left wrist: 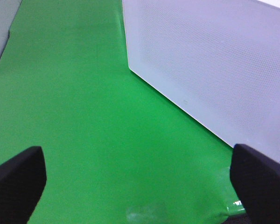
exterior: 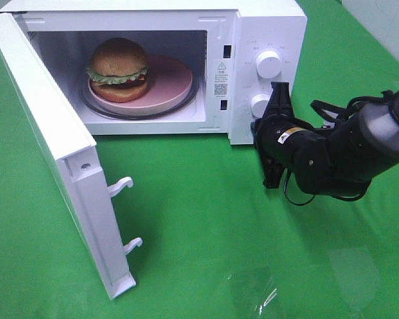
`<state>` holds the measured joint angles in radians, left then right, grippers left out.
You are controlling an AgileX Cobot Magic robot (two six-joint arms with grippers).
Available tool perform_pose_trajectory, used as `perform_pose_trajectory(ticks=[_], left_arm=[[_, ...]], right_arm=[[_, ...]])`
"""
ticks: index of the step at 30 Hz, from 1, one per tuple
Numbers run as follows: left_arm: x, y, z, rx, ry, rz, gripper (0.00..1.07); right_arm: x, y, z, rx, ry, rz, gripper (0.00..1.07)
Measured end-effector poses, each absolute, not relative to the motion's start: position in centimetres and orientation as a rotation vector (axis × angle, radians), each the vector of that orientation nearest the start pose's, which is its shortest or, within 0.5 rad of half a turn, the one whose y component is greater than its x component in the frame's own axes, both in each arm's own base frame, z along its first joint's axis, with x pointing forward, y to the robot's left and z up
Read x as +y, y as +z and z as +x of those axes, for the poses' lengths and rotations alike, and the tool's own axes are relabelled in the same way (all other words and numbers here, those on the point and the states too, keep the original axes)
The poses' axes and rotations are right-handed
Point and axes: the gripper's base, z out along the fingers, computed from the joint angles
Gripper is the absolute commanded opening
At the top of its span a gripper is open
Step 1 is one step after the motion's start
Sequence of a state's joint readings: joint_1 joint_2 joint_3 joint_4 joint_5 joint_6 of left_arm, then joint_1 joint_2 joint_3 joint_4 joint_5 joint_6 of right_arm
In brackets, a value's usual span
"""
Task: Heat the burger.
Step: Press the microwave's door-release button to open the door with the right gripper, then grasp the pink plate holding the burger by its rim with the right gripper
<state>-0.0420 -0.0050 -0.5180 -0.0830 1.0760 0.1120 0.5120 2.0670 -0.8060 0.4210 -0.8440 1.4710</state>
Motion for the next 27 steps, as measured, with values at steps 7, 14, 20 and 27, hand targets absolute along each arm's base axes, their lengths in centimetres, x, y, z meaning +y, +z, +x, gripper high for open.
perform_pose_trajectory(ticks=[7, 14, 20, 27], left_arm=[[-0.6, 28.1, -0.9, 2.028, -0.055, 0.162, 1.00], [-0.6, 28.1, -0.9, 2.028, -0.055, 0.162, 1.00], [-0.6, 28.1, -0.9, 2.028, -0.055, 0.162, 1.00], [-0.6, 28.1, -0.9, 2.028, -0.055, 0.162, 1.00]], right_arm=[[15.9, 10.5, 31.8, 1.771, 1.139, 1.368, 0.00], [16.4, 12.0, 30.6, 1.975, 1.092, 1.181, 0.02], [16.7, 14.4, 29.5, 2.158, 1.013, 0.868, 0.04], [16.3, 16.1, 28.3, 2.303, 0.834, 0.555, 0.06]])
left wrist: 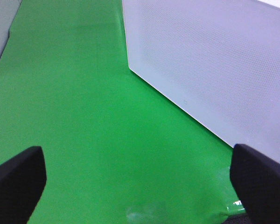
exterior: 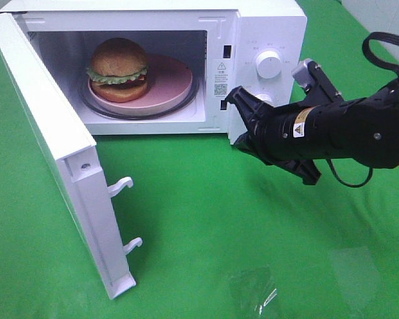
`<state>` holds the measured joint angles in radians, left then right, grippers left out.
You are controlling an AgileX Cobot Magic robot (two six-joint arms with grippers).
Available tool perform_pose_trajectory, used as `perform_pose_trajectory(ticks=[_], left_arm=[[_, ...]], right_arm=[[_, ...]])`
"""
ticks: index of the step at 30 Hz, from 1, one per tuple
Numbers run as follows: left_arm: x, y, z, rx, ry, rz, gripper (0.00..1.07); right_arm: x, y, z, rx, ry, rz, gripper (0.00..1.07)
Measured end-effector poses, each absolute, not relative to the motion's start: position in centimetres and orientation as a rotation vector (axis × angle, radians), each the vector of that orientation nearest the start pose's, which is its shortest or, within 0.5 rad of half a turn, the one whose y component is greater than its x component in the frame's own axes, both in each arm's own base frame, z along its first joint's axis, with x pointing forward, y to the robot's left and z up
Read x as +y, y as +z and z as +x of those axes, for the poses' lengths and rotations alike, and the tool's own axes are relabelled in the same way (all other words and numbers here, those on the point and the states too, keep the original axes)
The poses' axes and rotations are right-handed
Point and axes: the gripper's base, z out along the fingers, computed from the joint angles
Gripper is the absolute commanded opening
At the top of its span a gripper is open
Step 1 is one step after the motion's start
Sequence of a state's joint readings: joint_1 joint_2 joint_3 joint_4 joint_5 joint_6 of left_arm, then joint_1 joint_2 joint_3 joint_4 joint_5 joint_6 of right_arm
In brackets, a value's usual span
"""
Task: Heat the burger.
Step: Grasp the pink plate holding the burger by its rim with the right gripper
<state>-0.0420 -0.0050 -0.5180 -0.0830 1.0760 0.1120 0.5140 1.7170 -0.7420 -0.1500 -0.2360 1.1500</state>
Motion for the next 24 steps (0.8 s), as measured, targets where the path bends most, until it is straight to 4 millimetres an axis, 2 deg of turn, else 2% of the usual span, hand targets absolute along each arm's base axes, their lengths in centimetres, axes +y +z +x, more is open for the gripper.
perform_pose_trajectory(ticks=[6, 8, 11, 15, 18, 20, 21, 22, 24], left_arm=[[-0.6, 28.1, -0.9, 2.028, -0.055, 0.162, 1.00], [-0.6, 28.1, -0.9, 2.028, -0.055, 0.162, 1.00], [-0.6, 28.1, -0.9, 2.028, -0.055, 0.162, 1.00], [-0.6, 28.1, -0.9, 2.028, -0.055, 0.162, 1.00], [-0.6, 28.1, -0.9, 2.028, -0.055, 0.162, 1.00], [-0.6, 28.1, -0.9, 2.028, -0.055, 0.162, 1.00], [-0.6, 28.1, -0.9, 2.028, -0.055, 0.162, 1.00], [-0.6, 28.1, -0.9, 2.028, -0.055, 0.162, 1.00], [-0.6, 28.1, -0.9, 2.028, -0.055, 0.162, 1.00]], right_arm=[[15.7, 16.5, 27.5, 2.400, 0.670, 0.385, 0.07], [15.0, 16.8, 26.7, 2.482, 0.539, 0.260, 0.08], [14.9, 16.9, 26.5, 2.501, 0.509, 0.227, 0.09], [14.2, 17.7, 25.4, 2.579, 0.402, 0.066, 0.10], [14.1, 17.9, 25.2, 2.588, 0.389, 0.032, 0.10], [13.9, 18.7, 24.6, 2.607, 0.340, -0.140, 0.12], [13.9, 18.7, 24.6, 2.607, 0.340, -0.140, 0.12], [13.8, 19.1, 24.4, 2.625, 0.301, -0.250, 0.12], [13.8, 19.2, 24.4, 2.638, 0.279, -0.300, 0.12]])
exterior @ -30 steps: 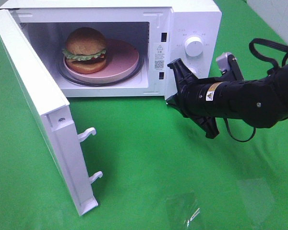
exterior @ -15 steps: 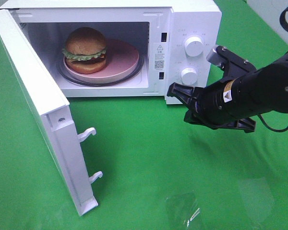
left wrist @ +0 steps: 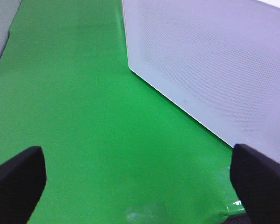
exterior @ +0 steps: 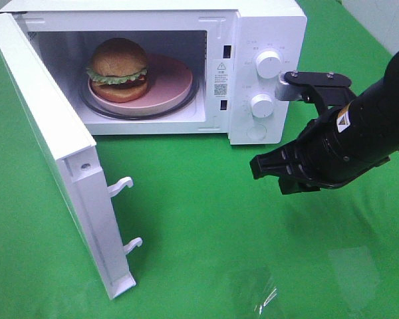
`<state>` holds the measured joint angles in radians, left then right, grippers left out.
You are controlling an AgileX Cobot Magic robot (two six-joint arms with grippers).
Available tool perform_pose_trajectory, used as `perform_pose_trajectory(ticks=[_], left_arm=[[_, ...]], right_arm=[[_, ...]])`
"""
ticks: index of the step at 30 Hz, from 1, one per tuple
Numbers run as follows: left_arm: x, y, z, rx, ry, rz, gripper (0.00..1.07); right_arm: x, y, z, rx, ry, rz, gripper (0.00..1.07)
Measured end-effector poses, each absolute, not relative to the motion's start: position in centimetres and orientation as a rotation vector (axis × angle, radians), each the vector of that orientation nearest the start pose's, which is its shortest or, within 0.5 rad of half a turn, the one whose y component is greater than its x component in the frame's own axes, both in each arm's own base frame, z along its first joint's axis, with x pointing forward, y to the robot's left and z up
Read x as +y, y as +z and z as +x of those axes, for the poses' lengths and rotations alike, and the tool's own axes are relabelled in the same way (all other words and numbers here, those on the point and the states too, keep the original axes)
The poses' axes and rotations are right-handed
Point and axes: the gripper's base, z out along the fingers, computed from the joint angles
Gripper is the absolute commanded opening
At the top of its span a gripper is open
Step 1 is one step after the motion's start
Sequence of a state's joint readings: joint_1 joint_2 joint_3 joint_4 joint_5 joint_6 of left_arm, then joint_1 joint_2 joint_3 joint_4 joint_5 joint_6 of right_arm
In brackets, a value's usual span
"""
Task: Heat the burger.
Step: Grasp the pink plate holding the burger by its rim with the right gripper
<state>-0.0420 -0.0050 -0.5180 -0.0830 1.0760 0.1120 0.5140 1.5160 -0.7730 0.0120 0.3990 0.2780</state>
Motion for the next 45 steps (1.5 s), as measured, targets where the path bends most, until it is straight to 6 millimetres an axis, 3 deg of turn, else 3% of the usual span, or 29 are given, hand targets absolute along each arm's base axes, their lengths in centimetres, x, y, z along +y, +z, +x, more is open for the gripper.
perform_pose_trajectory(ticks=[1, 3, 6, 10, 12, 15, 21, 24, 25, 28, 36, 37, 38, 40, 45], left_arm=[[-0.6, 28.1, -0.9, 2.028, -0.055, 0.162, 1.00], [-0.6, 28.1, -0.9, 2.028, -0.055, 0.162, 1.00], [-0.6, 28.1, -0.9, 2.028, -0.055, 0.162, 1.00], [-0.6, 28.1, -0.9, 2.028, -0.055, 0.162, 1.00], [-0.6, 28.1, -0.9, 2.028, -0.055, 0.162, 1.00], [-0.6, 28.1, -0.9, 2.028, -0.055, 0.162, 1.00], [-0.6, 28.1, -0.9, 2.028, -0.055, 0.162, 1.00], [-0.6, 28.1, -0.9, 2.028, -0.055, 0.162, 1.00], [-0.6, 28.1, -0.9, 2.028, -0.055, 0.162, 1.00], [-0.6, 28.1, -0.9, 2.028, -0.055, 0.162, 1.00], [-0.6, 28.1, -0.9, 2.028, -0.055, 0.162, 1.00], [-0.6, 28.1, -0.9, 2.028, -0.055, 0.162, 1.00], [-0.6, 28.1, -0.9, 2.028, -0.055, 0.162, 1.00], [-0.6, 28.1, -0.9, 2.028, -0.055, 0.162, 1.00], [-0.6, 28.1, -0.9, 2.028, -0.055, 0.162, 1.00]], right_arm=[[13.8, 19.2, 24.4, 2.638, 0.279, -0.300, 0.12], [13.8, 20.0, 24.3, 2.661, 0.207, -0.516, 0.13], [13.8, 20.3, 24.3, 2.664, 0.195, -0.567, 0.13], [13.9, 21.1, 24.4, 2.657, 0.149, -0.765, 0.15], [14.1, 21.9, 24.6, 2.596, 0.103, -0.987, 0.16], [14.2, 22.3, 24.8, 2.550, 0.084, -1.086, 0.18], [14.6, 23.6, 25.5, 2.306, -0.002, -1.452, 0.25], [14.6, 23.7, 25.6, 2.232, -0.029, -1.552, 0.27], [14.6, 23.7, 25.6, 2.121, -0.069, -1.692, 0.28], [14.7, 23.8, 25.8, 1.989, -0.115, -1.820, 0.33], [15.1, 24.2, 26.4, 1.797, -0.193, -1.891, 0.46], [15.2, 24.3, 26.6, 1.777, -0.203, -1.879, 0.54], [15.2, 24.3, 26.6, 1.777, -0.203, -1.879, 0.54], [15.2, 24.4, 26.8, 1.754, -0.219, -1.872, 0.78], [15.2, 24.4, 26.8, 1.745, -0.230, -1.880, 0.92]])
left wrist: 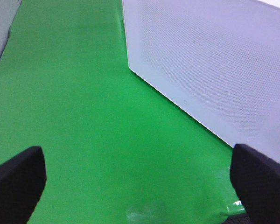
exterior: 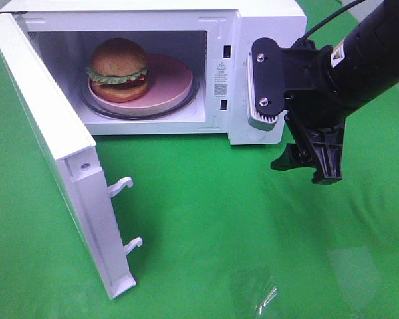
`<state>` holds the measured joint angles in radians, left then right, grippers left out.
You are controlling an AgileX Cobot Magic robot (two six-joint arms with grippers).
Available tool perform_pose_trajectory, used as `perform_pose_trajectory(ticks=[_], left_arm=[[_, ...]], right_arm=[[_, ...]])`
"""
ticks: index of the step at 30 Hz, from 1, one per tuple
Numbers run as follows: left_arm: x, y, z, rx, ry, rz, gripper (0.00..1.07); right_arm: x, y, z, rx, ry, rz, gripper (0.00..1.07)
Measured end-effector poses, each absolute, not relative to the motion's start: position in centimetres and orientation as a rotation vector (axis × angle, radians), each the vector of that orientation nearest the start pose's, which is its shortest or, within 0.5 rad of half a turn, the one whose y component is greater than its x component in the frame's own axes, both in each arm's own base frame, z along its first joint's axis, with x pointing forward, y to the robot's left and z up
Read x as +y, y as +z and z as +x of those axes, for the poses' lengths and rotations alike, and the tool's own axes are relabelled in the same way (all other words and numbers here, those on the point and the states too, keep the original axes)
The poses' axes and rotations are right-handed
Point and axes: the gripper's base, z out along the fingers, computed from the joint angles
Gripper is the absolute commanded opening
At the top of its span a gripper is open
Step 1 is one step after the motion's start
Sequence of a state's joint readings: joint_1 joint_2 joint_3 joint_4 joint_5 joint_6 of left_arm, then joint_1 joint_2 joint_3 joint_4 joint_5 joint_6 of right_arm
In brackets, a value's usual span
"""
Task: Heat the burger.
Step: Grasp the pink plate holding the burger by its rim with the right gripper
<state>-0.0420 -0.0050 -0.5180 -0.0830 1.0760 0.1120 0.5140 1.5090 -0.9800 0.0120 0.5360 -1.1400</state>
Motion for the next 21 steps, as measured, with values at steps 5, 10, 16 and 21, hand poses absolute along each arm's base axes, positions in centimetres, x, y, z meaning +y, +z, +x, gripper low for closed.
perform_pose_trajectory(ticks=[5, 10, 16, 21], left_arm=[[-0.6, 28.1, -0.9, 2.028, -0.055, 0.162, 1.00], [-0.6, 28.1, -0.9, 2.028, -0.055, 0.162, 1.00], [-0.6, 28.1, -0.9, 2.028, -0.055, 0.162, 1.00], [-0.6, 28.1, -0.9, 2.028, -0.055, 0.162, 1.00]], right_arm=[[15.5, 24.5, 26.7, 1.717, -0.242, -1.897, 0.94], [17.1, 24.7, 26.1, 1.567, -0.328, -1.980, 0.93], [18.5, 25.2, 25.9, 1.441, -0.383, -1.969, 0.93], [19.7, 24.6, 26.1, 1.401, -0.383, -1.981, 0.92]])
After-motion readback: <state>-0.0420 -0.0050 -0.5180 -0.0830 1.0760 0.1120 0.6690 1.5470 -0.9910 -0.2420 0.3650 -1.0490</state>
